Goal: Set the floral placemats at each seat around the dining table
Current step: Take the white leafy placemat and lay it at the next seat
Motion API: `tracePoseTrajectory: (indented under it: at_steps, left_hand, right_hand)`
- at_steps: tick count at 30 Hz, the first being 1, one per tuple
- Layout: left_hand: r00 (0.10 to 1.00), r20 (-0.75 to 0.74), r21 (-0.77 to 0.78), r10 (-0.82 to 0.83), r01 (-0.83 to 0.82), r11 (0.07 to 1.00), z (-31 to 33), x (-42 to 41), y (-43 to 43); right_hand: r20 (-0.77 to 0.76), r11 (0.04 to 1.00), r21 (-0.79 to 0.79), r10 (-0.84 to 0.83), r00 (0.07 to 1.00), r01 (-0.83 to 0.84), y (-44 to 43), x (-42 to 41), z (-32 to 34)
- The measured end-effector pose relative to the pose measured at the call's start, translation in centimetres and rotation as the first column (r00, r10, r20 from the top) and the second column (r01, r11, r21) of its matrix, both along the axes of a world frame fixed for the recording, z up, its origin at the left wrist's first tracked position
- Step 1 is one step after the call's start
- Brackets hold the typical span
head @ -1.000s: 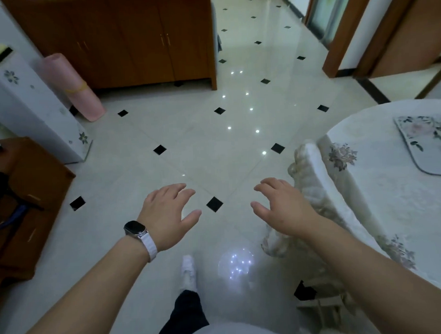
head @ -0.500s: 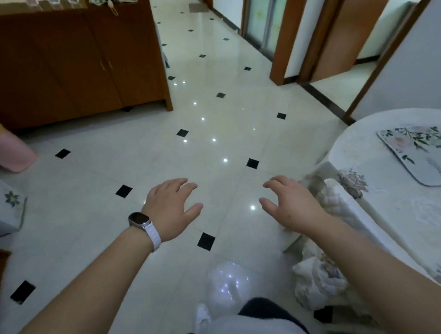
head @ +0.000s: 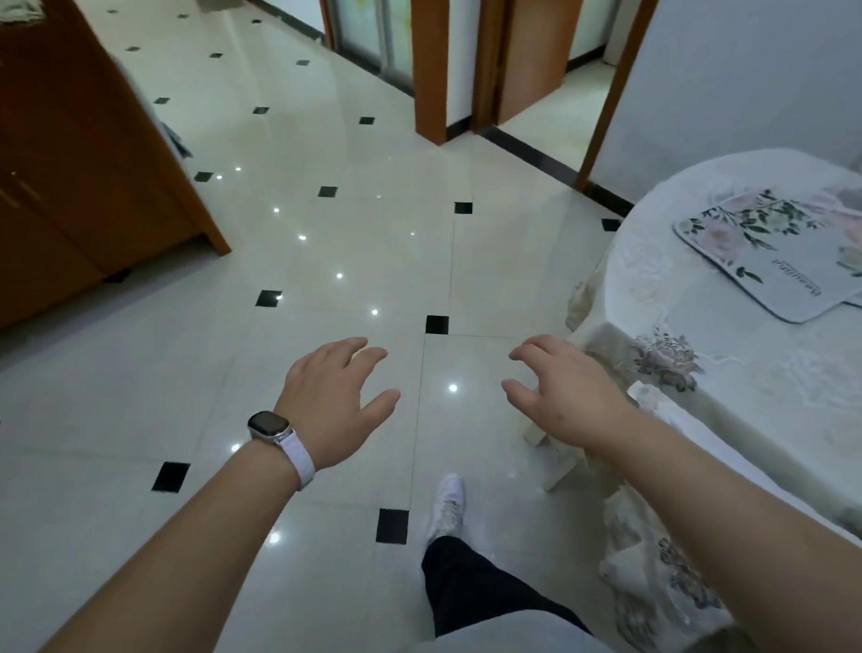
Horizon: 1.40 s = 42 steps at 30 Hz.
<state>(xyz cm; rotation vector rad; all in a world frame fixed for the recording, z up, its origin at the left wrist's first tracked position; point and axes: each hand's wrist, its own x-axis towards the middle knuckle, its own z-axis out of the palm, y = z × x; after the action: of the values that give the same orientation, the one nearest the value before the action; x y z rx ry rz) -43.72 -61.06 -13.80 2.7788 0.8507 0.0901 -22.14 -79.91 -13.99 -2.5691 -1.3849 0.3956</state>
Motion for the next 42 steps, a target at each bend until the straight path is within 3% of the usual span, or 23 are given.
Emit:
tracePoseTrajectory:
  at_steps: [8, 16, 26, 36, 42]
  left_hand:
    - [0.990, -0.096, 0.029, -0.103, 0.106, 0.994, 0.8, 12.0, 12.8]
    - [0.964, -0.029, 0.036, -0.265, 0.266, 0.963, 2.8, 24.4, 19.2]
    - [0.868, -0.034, 0.025, -0.495, 0.496, 0.868, 0.6, 40.1, 27.7]
    - [0.690, 0.010, 0.011, -0.724, 0.724, 0.690, 1.3, 57.0, 39.1]
    - [0.534, 0.056, 0.030, -0.844, 0.844, 0.536, 2.5, 65.9, 37.7]
  right_hand:
    - [-0.052, 0.992, 0.011, -0.123, 0.991, 0.124, 9.4, 10.8, -0.4]
    - [-0.036, 0.959, 0.048, -0.276, 0.960, 0.278, 13.5, 20.0, 2.3]
    - [-0.043, 0.870, -0.003, -0.492, 0.869, 0.493, 18.5, 27.6, 0.3]
    - [-0.033, 0.663, -0.004, -0.748, 0.662, 0.749, 27.1, 34.6, 1.0]
    - [-0.010, 0.519, 0.037, -0.854, 0.520, 0.854, 28.5, 37.2, 1.9]
